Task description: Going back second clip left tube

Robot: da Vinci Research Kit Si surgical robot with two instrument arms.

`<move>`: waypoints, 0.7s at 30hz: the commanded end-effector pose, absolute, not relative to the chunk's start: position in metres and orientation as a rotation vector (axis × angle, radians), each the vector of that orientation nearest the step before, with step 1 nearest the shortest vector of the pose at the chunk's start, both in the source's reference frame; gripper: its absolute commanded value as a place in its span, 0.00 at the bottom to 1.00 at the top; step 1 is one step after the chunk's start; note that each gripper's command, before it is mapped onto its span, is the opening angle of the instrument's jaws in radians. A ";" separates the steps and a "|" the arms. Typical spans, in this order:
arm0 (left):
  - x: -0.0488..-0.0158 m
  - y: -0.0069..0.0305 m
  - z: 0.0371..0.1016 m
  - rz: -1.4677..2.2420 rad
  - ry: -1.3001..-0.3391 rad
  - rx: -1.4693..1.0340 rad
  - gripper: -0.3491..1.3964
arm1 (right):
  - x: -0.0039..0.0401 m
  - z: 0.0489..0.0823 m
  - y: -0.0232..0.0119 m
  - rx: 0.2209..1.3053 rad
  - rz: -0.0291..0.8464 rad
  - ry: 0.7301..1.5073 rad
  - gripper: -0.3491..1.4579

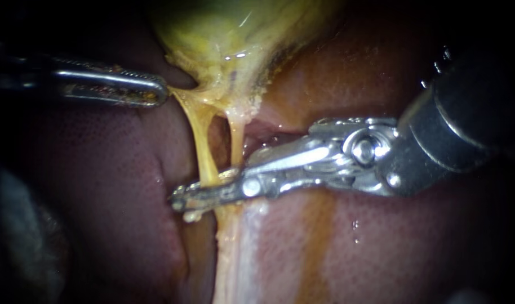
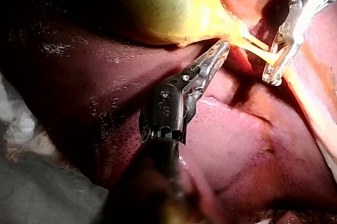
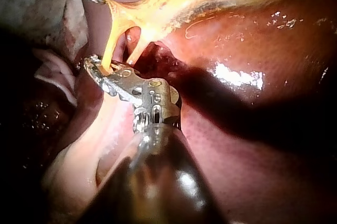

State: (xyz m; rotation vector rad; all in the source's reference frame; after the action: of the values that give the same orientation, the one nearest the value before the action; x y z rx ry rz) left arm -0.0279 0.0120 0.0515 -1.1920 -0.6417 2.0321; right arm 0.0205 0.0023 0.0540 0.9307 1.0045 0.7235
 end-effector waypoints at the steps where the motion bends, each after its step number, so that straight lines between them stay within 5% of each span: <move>1: -0.0278 0.0120 0.0515 2.033 -0.645 -1.193 0.00 | 0.0204 0.0541 0.0023 0.931 0.724 1.004 0.00; 7: -0.0278 0.0121 0.0516 2.033 -0.645 -1.193 0.00 | 0.0205 0.0542 0.0023 0.931 0.708 1.006 0.00; 12: -0.0277 0.0121 0.0517 2.033 -0.645 -1.193 0.00 | 0.0212 0.0550 0.0023 0.903 0.663 1.062 0.37; 21: -0.0276 0.0121 0.0520 2.034 -0.644 -1.194 0.00 | 0.0215 0.0559 0.0028 0.682 0.559 1.135 0.47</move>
State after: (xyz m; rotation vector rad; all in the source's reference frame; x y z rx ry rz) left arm -0.0276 0.0121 0.0520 -1.1943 -0.6448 2.0341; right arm 0.0214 0.0029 0.0561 0.6454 1.1421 0.5407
